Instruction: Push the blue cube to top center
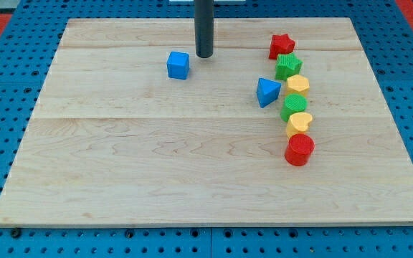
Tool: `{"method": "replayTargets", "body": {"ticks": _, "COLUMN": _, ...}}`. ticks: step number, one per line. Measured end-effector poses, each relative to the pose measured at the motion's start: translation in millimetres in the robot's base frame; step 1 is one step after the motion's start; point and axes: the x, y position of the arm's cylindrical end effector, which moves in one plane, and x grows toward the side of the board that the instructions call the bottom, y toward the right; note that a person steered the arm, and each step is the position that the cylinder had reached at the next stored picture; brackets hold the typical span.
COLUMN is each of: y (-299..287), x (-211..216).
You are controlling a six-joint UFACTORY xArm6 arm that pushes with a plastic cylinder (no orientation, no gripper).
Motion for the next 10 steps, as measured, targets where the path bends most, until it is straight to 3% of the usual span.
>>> {"method": "replayTargets", "body": {"ticks": 3, "y": -15, "x": 58}}
{"method": "replayTargets", "body": {"ticks": 4, "y": -57, "x": 53}}
{"method": "replayTargets", "body": {"ticks": 6, "y": -70, "x": -8}}
{"method": "replayTargets", "body": {"ticks": 7, "y": -78, "x": 8}}
{"method": "replayTargets", "body": {"ticks": 8, "y": -131, "x": 25}}
{"method": "replayTargets", "body": {"ticks": 9, "y": -157, "x": -1}}
{"method": "replayTargets", "body": {"ticks": 10, "y": -111, "x": -31}}
